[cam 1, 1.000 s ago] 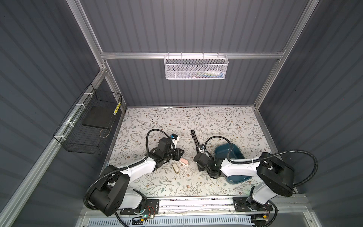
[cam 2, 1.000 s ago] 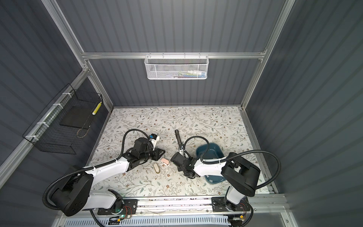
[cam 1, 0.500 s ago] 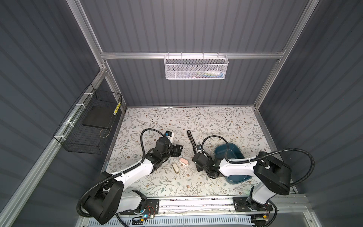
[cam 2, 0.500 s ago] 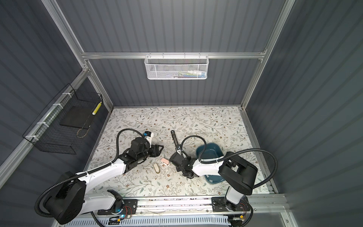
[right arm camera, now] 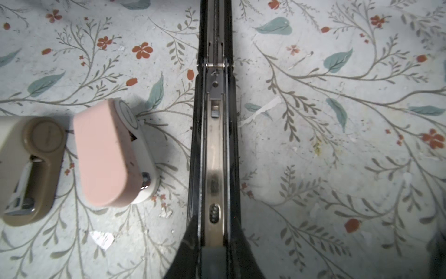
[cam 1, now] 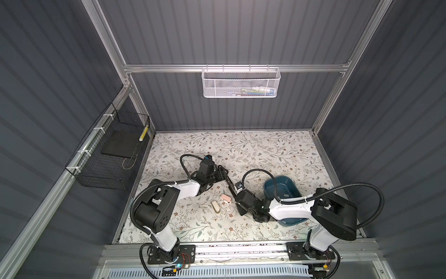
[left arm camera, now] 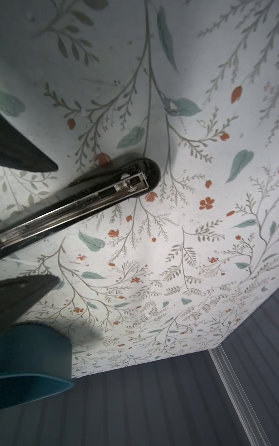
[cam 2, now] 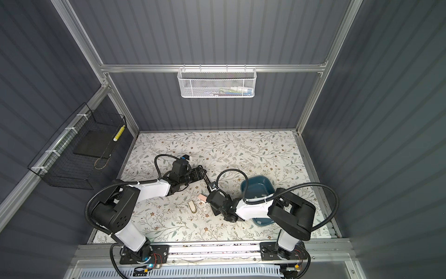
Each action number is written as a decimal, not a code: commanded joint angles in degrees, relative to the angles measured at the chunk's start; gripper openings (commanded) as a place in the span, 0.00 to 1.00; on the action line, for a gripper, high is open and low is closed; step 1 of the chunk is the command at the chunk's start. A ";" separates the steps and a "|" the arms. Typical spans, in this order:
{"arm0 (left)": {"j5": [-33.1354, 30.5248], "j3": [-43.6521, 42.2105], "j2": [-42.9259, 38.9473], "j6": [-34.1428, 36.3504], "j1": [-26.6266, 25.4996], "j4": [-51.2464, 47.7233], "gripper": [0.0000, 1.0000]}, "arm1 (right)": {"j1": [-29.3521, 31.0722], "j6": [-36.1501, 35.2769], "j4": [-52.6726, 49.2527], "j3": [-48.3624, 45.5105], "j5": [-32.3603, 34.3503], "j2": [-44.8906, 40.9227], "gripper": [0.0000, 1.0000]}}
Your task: Load the staples into the stapler
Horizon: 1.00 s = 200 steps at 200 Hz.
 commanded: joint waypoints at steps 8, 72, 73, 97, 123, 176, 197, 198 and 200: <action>3.18 0.46 1.42 -0.46 -0.01 2.30 0.69 | -2.17 0.91 4.33 -1.26 -4.53 -1.99 0.07; 6.47 2.13 6.42 -1.40 0.25 2.24 0.72 | -2.65 2.59 3.61 -2.53 -6.14 -4.01 0.06; 6.55 2.13 6.47 -1.39 0.25 2.26 0.72 | -2.65 2.63 3.67 -2.57 -6.22 -4.07 0.06; 8.41 2.68 8.22 -2.05 0.26 3.35 0.73 | -2.68 2.94 4.16 -2.47 -7.87 -4.13 0.06; 8.89 3.08 9.40 -2.35 0.58 3.28 0.74 | -2.76 3.28 4.07 -2.46 -8.14 -4.05 0.04; 15.44 3.76 13.99 -5.83 3.50 6.42 0.79 | -2.68 2.72 5.61 -3.40 -9.25 -3.87 0.02; 19.67 2.46 17.15 -11.95 5.72 12.54 0.79 | -2.69 3.10 6.34 -3.73 -10.12 -3.86 0.01; 19.74 2.30 17.29 -12.16 5.84 12.78 0.79 | -2.67 3.06 6.39 -3.70 -10.14 -3.91 0.01; 19.86 2.13 17.52 -12.67 6.00 13.33 0.79 | -2.66 3.05 6.43 -3.67 -10.16 -3.90 0.01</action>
